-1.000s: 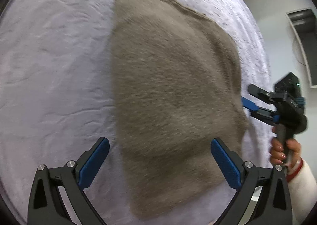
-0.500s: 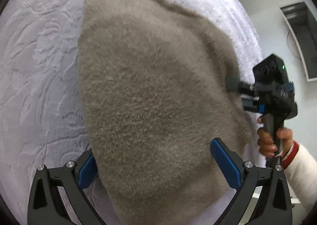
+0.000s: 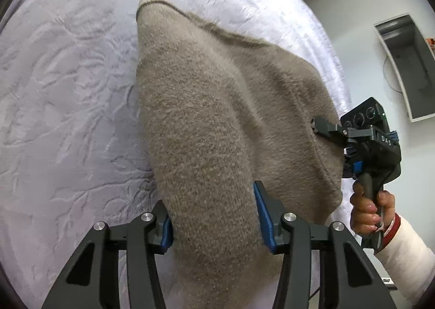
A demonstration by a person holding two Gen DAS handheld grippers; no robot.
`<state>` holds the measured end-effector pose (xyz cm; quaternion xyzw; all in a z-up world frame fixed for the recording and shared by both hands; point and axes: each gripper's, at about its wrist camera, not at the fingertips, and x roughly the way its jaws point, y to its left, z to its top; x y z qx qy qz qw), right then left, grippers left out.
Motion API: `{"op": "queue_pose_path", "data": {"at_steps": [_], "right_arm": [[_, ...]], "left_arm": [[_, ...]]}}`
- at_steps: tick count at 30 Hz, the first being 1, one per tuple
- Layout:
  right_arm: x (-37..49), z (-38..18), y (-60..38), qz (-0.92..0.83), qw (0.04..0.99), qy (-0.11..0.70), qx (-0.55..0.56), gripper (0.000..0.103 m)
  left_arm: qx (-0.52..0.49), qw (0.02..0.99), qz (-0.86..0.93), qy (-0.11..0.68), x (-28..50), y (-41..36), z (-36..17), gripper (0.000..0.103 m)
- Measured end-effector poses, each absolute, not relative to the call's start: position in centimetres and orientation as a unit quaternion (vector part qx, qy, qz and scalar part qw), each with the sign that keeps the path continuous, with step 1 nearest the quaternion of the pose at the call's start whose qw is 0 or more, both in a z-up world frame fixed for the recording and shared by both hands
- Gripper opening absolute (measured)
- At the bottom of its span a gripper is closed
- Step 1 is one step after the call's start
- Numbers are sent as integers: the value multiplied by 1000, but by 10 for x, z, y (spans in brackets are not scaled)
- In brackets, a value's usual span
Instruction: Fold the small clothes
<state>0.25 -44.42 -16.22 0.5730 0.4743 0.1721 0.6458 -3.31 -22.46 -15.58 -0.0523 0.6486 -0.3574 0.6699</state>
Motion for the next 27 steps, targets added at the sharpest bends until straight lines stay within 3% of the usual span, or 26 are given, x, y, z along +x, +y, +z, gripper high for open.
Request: {"op": "queue_pose_path", "data": {"at_steps": [15,23,27], "right_arm": [[-53,-91,-346,212,658,451,565,32],[-83,-118,-273,204,631,479,575,32],[-85,-144,-256,163,622,533,550,32]], "left_arm": [[-43,689,-364,625,-85,-130,-102,51],[-36,681,-325,655,-125,-80,-131,51],[6,677,-292,675,-135,-68,-163,52]]}}
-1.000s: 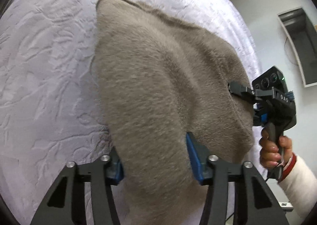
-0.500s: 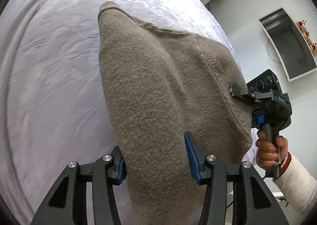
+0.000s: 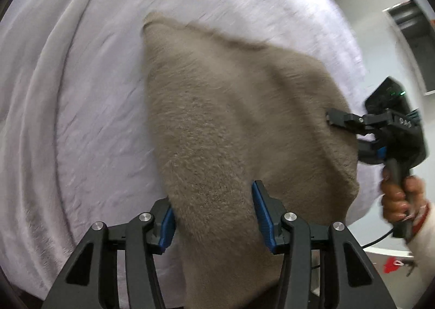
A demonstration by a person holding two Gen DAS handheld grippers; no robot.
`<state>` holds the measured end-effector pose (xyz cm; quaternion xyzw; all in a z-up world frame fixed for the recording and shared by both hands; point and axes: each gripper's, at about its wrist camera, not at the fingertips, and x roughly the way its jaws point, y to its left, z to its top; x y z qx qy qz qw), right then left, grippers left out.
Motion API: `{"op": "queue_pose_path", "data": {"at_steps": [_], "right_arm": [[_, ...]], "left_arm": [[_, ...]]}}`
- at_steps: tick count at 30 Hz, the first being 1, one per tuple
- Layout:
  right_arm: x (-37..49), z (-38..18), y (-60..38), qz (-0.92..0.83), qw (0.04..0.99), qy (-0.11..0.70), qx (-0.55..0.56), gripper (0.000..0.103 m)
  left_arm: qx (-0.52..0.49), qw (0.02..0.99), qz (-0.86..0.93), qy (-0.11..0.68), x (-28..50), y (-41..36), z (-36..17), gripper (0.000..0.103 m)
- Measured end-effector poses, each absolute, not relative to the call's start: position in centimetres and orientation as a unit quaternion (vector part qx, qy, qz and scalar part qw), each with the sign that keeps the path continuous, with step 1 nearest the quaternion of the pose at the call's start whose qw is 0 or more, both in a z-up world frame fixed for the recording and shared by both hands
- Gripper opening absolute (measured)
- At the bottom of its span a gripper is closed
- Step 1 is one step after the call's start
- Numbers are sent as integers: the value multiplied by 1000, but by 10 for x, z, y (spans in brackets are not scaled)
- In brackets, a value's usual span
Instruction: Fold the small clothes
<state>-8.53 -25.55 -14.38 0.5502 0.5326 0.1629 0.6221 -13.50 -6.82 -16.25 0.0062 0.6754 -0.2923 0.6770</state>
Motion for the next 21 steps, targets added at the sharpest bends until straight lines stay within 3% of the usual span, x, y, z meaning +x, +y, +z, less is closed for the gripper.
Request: {"op": "queue_pose_path", "data": {"at_steps": [3,4,5,6,10,15,16,17,18,21], "right_arm": [[-90,-151,-259,89,630,583,506,37],[-92,-148,-263,57,637,594,487,46],[-92,-143,-266,35,646,599,472,61],[-94,-134,-269,16,659,599,455,66],[-103,-104,-270,26,677,583,449,68],[-120,-99,-235,54,666,614,421,68],[-123,-101,-229,48,668,623,405,61],[-124,-104,-221,29,673,639,372,44],[-129,-109,-220,10,675,650,348,35],[-132,-124,-218,-37,684,665,297,32]], "left_arm": [[15,689,-276,670,-130,-67,-158,72],[34,698,-265,664,-129,-69,-155,82],[44,704,-260,660,-130,-66,-153,84],[53,710,-256,654,-130,-64,-151,84],[69,733,-233,635,-125,-62,-141,84],[100,745,-214,624,-132,-48,-136,84],[103,746,-211,624,-133,-41,-132,84],[104,745,-209,625,-135,-39,-132,84],[103,744,-209,626,-135,-46,-134,84],[91,737,-204,638,-135,-42,-138,84]]}}
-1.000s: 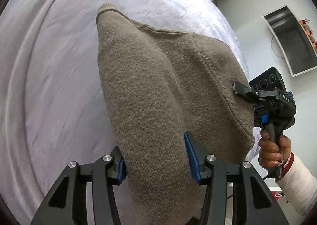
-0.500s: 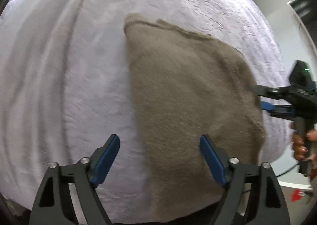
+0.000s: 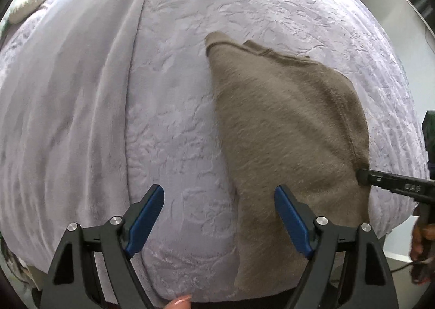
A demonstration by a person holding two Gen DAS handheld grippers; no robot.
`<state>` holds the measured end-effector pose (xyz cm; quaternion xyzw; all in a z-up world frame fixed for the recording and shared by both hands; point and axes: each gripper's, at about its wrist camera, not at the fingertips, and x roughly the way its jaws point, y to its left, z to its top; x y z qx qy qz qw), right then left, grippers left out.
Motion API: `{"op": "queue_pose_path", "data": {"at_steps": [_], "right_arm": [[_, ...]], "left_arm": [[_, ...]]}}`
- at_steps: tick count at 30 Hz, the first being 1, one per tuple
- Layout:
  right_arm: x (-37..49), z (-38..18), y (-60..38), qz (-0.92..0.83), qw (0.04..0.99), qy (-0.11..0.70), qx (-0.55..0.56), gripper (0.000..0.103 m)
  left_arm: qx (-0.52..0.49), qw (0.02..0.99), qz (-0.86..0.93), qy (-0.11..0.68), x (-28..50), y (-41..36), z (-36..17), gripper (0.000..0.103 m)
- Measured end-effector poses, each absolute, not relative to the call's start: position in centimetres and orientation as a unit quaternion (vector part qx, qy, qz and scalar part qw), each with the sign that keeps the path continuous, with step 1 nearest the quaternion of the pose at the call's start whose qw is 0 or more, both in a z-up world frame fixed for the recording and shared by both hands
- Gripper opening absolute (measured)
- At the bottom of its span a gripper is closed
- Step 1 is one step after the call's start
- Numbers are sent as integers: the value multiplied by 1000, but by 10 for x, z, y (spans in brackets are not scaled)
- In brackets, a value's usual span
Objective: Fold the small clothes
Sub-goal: 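Lower the bundle, open the right gripper and pull back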
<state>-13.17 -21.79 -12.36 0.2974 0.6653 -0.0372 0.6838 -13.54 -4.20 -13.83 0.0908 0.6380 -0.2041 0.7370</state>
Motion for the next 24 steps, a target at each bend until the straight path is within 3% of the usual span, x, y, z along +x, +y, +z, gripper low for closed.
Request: {"op": "queue_pose_path", "data": {"at_steps": [7,8,9,24], "right_arm": [[-139,-121,-218,-50,700,671,240,42],[-140,-121,-218,-52,698,672,242,43],[-140,-120,-215,-53,697,672,243,43],[-185,-91,-202,-93,693,673,240,53]], "left_arm": [[94,734,-202,642,-144,-29,-132,86],[96,730,-199,647,-144,-28,-133,102],[98,728,-197,650,-144,-28,-134,103],[93,702,-216,672,-160,-24,-132,103]]}}
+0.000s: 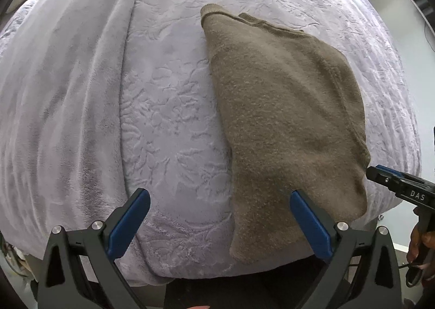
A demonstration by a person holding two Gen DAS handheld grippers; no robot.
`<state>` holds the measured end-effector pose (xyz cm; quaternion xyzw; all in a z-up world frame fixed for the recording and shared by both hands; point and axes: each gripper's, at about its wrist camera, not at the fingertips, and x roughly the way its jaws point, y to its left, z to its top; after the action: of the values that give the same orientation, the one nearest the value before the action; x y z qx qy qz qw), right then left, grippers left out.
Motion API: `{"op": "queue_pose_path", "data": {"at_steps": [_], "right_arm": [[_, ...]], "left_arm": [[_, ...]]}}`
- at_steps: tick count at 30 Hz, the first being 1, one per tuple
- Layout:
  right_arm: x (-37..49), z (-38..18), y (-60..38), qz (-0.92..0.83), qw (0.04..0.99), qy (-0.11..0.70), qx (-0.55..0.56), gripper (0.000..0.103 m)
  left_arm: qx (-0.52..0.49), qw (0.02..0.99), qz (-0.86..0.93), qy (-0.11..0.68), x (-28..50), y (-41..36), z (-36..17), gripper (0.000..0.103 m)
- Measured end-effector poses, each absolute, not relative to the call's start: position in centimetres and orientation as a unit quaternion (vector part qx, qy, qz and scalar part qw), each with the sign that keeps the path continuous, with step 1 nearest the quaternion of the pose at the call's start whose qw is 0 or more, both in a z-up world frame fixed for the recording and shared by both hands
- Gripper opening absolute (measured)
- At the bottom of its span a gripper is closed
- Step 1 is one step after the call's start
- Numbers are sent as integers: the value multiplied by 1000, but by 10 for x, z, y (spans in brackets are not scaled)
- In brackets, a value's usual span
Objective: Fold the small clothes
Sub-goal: 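Lower the bundle, open the right gripper and pull back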
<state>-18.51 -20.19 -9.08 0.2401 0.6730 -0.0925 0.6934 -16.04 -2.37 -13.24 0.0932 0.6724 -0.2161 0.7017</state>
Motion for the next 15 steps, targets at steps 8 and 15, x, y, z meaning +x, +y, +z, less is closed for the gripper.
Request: {"op": "queue_pose_path", "data": {"at_steps": [8,15], "right_arm": [[-189,-67,-206,-100,696,668,245,71],[-171,-49,-183,-98,712,652,242,92]], "left_arm": [[104,713,-222,657,-161,-22,-115,103],[110,719,-225,649,-160,-23,-104,103]]}}
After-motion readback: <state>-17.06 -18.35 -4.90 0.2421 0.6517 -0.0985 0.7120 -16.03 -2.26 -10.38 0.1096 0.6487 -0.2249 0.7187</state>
